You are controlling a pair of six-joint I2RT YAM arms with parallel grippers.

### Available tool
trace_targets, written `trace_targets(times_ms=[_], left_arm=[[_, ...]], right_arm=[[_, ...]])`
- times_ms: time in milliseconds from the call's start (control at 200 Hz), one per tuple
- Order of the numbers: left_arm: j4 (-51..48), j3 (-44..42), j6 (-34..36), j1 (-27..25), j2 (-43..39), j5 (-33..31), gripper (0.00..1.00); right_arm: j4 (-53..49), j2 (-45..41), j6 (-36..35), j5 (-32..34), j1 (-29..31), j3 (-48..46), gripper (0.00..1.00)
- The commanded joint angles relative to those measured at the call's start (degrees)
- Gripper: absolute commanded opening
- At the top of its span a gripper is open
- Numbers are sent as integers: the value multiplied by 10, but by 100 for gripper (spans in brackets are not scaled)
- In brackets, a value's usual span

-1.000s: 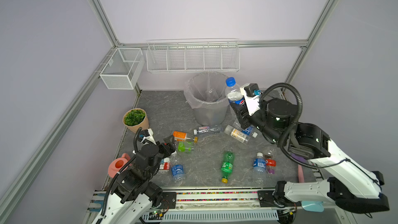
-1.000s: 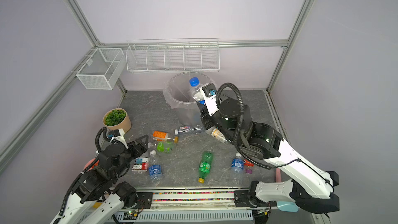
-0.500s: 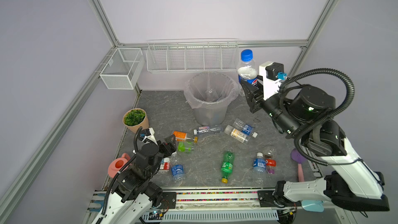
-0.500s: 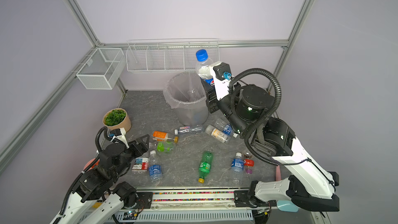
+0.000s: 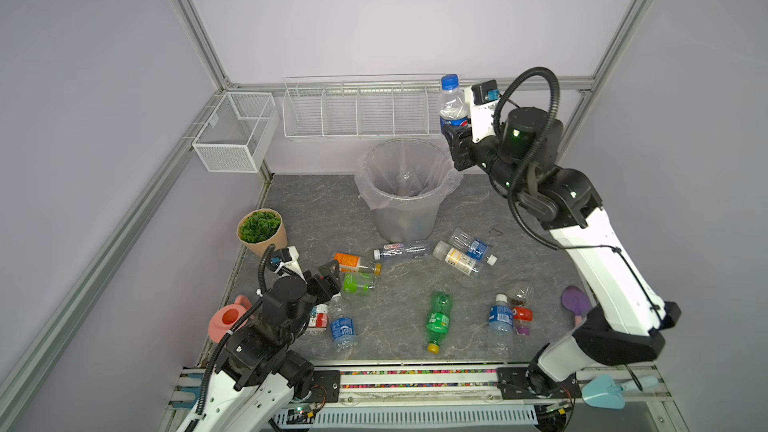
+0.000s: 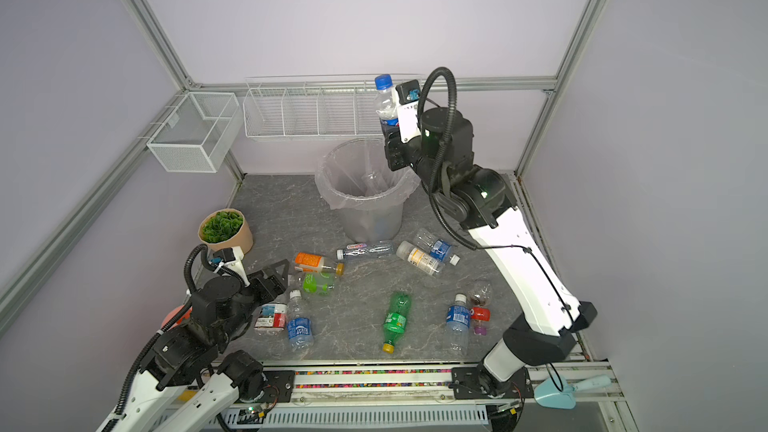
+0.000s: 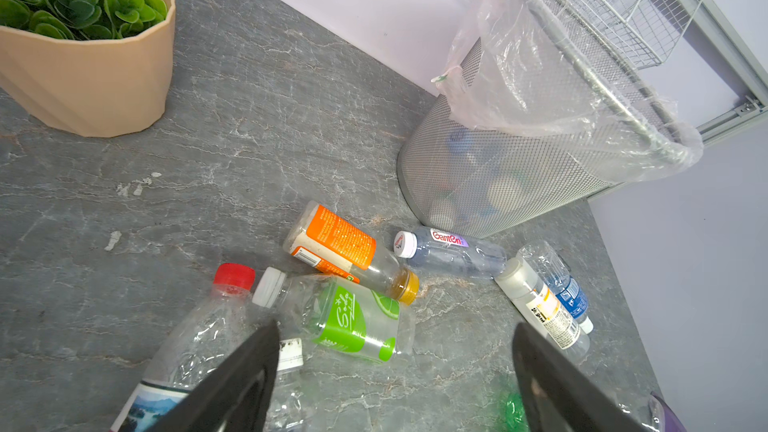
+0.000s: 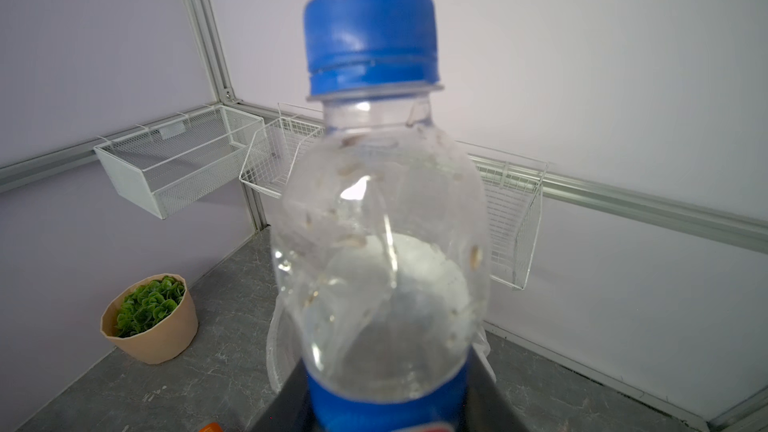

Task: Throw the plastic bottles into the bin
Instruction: 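Carry the Pepsi bottle over the bin with the right gripper, then open the right gripper over the bin while the left gripper moves toward the orange bottle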

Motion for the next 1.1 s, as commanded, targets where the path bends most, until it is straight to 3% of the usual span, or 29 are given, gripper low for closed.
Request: trace_targets(times_ms=[0,5,20,30,45,160,330,785,1095], left_arm=[[-14,11,6,2,-9,-2,87],[-15,11,6,2,-9,-2,87],[-17,12,6,2,-11,-2,87],[-18,12,7,2,-11,-3,87],[-19,13,7,2,-13,-3,87],[-27,13,8,2,-19,-6,87],[-27,9,8,2,-19,-7,87],[-30,13,7,2,8,0,87],[-31,20,4,3,110,34,89]], right_arm=[[-135,87,53,-84,-23,76,76],[-135,87,53,-84,-23,76,76],[-151,101,55,-84,-25,90,99],[-161,109,57,-82,-25,103,92],[-177,119,60,-80,-26,120,89],[-228,158,55,-87,-23,182,88],[-147,79,54,-81,-21,81,88],[-87,-42,55,-82,-21,-66,88],[-52,-115,56,-85,-21,-170,88]])
